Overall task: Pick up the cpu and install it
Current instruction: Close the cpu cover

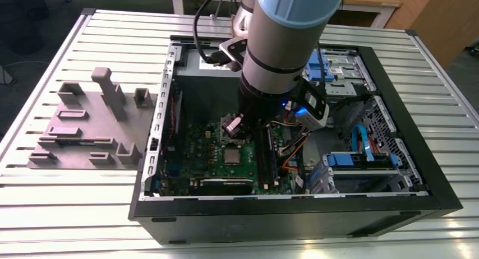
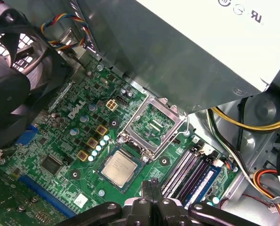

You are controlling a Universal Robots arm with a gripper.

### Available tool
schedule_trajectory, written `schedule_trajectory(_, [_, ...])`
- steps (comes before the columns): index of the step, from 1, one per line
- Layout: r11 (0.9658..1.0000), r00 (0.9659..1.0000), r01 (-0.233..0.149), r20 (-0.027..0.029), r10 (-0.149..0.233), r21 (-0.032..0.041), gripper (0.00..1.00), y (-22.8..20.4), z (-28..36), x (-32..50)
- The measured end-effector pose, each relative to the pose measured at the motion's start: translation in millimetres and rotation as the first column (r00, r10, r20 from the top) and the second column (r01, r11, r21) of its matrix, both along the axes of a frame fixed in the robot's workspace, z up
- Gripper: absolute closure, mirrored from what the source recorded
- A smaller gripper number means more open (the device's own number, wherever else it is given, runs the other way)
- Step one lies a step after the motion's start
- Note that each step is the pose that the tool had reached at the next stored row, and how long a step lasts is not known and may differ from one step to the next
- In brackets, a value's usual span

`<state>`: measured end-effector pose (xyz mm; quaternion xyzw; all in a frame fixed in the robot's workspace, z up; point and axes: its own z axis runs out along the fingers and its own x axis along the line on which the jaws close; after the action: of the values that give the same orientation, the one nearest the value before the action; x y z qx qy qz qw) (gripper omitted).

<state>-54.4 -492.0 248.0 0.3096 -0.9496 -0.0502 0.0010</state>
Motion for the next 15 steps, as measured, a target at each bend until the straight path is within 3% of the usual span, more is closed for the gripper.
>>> schedule_trajectory(1, [1.0000,1.0000,0.000,0.0000,0.000,0.0009,0.90,0.0,0.0,0.0])
schedule_trajectory(2, [0.9999,1.0000,0.000,0.0000,0.000,0.0117,0.90,0.0,0.0,0.2])
schedule_trajectory(4, [0.9989,1.0000,0.000,-0.0001,0.000,0.0479,0.90,0.0,-0.2,0.1])
schedule_trajectory(5, [0.9982,1.0000,0.000,-0.0005,0.000,0.0592,0.90,0.0,-0.5,0.1])
schedule_trajectory(12, [0.9982,1.0000,0.000,-0.0023,0.000,0.0604,0.90,1.8,-3.7,4.6])
schedule_trajectory(14, [0.9978,1.0000,0.000,-0.0027,0.000,0.0656,0.90,2.7,-4.8,5.6])
schedule_trajectory(15, [0.9972,1.0000,0.000,-0.0030,0.000,0.0741,0.90,3.3,-5.0,6.0])
